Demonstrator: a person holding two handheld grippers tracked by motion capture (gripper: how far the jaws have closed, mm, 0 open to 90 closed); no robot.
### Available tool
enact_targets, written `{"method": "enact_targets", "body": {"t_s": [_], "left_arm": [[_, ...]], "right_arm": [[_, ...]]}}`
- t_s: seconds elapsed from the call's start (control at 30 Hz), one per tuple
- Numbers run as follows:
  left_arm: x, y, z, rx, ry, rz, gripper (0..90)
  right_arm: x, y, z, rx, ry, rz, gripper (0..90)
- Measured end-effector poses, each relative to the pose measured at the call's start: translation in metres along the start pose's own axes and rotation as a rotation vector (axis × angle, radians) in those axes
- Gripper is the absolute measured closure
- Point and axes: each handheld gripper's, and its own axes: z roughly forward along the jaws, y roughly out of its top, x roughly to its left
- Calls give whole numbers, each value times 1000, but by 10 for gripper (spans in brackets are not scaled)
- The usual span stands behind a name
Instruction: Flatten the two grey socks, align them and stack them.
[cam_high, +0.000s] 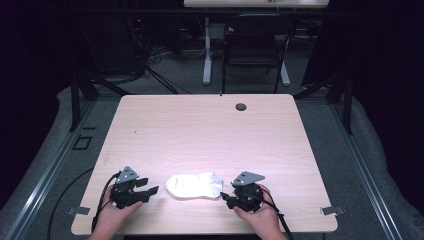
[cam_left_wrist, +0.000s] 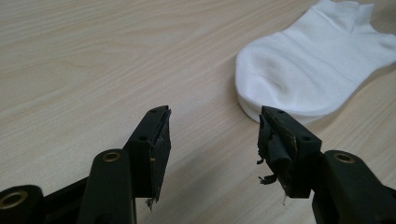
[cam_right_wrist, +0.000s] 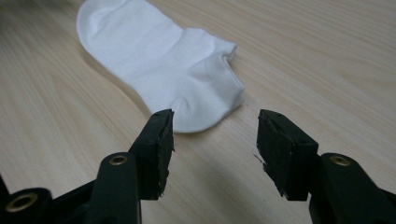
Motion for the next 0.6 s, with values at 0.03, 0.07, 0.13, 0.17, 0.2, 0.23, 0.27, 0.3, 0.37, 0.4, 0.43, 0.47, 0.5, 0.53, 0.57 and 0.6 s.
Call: {"method": "enact_targets", "body": {"t_s": [0.03, 0.07, 0.13, 0.17, 0.2, 0.23, 0.27, 0.3, 0.37, 0.4, 0.43, 0.47, 0.5, 0.53, 0.57, 0.6], "left_arm": [[1, 0, 0, -3, 0, 2, 440], [1, 0, 0, -2, 1, 0, 440], [2, -1, 1, -2, 3, 0, 437], [2, -1, 2, -2, 7, -1, 436], [2, -1, 3, -1, 7, -5, 436], [2, -2, 3, 1, 7, -4, 436], [2, -2, 4, 2, 6, -5, 435], [2, -2, 4, 2, 6, -2, 435], [2, -2, 5, -1, 4, -6, 435], [1, -2, 5, 2, 7, -6, 435], [2, -2, 6, 0, 3, -4, 435], [1, -1, 7, 2, 0, -8, 435], [1, -1, 7, 1, -1, -3, 435], [1, -1, 8, 3, -2, -3, 435], [1, 0, 8, 2, -3, 2, 435], [0, 0, 9, 1, -4, 0, 435]], "right_arm": [[-1, -2, 1, -4, -8, 1, 460], [-1, -4, 2, -5, -9, 6, 460], [-4, -7, 3, -11, -16, 11, 461], [-5, -8, 4, -16, -23, 20, 461], [-6, -9, 4, -21, -22, 23, 462], [-7, -9, 4, -26, -21, 33, 464], [-8, -10, 4, -32, -18, 41, 468], [-9, -11, 5, -40, -13, 49, 469], [-10, -11, 4, -35, -14, 50, 474], [-10, -12, 5, -39, -8, 60, 481], [-10, -12, 5, -38, -8, 61, 485], [-10, -12, 5, -35, -8, 61, 487], [-10, -13, 5, -34, -11, 63, 491], [-10, -13, 5, -30, -11, 59, 495], [-11, -13, 5, -33, -13, 57, 500], [-11, -13, 6, -37, -12, 60, 509]]}}
